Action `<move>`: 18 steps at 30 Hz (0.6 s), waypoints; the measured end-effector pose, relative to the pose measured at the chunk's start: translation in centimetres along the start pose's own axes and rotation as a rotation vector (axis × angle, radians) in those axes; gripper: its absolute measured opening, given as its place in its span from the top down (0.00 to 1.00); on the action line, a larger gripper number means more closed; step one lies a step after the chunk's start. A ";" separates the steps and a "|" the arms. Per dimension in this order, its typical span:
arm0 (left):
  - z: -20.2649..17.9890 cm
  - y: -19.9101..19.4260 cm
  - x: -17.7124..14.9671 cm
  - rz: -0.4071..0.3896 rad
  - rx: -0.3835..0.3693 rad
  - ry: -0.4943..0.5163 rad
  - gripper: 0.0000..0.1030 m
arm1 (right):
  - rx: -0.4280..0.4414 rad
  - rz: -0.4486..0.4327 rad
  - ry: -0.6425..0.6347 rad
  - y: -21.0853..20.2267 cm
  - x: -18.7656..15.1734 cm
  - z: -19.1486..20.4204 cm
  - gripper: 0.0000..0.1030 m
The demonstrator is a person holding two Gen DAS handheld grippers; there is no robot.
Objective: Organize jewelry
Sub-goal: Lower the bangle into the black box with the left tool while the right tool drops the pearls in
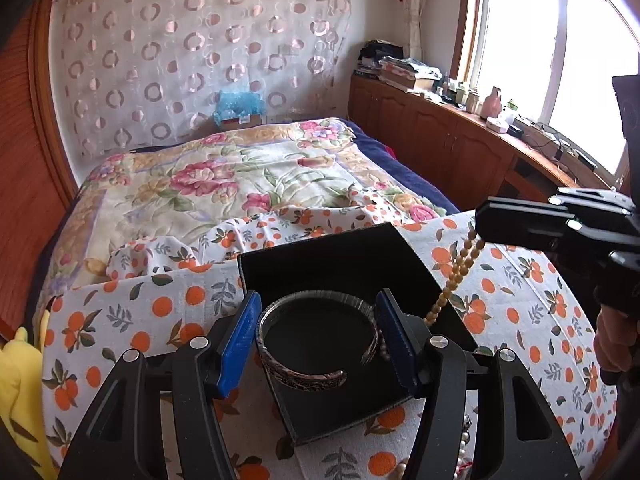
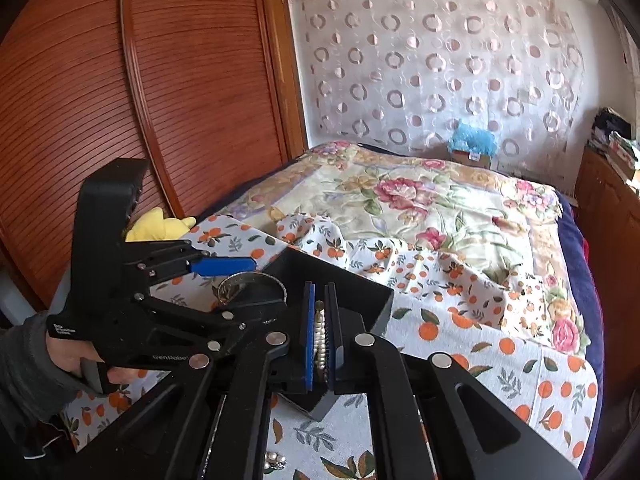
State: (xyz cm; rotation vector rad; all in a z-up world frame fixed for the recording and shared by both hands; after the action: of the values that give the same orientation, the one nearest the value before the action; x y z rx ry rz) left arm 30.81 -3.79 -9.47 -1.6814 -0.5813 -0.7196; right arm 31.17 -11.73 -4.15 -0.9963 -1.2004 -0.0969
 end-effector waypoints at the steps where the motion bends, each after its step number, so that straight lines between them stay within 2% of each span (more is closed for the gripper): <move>1: 0.0 0.0 0.0 -0.001 -0.002 0.001 0.43 | -0.003 0.001 0.003 0.2 -0.2 -0.2 0.93; 10: -0.2 -1.2 -0.6 -0.017 -0.008 -0.006 0.41 | -0.020 0.008 0.014 -0.5 -1.6 -0.2 0.93; 17: 0.3 -4.6 -3.5 -0.031 -0.014 -0.030 0.41 | -0.024 0.019 0.036 -1.6 -4.2 1.3 0.92; 18: 0.3 -5.3 -4.0 -0.034 -0.014 -0.035 0.41 | -0.024 0.022 0.043 -1.8 -4.7 1.6 0.89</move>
State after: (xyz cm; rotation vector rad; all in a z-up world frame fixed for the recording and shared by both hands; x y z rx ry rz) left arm 24.36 -2.34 -8.90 -1.7031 -0.6325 -0.7210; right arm 27.09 -13.67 -6.88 -1.0231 -1.1513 -0.1146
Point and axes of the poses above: each gripper's, at about its wrist camera, not at the fingertips, and y roughly the way its jaws point, z to its left, x to its top, the point moved 10 cm from there along y, roughly the way its jaws point, and after that the axes turned 7 degrees about -y, right-handed, at the moved point
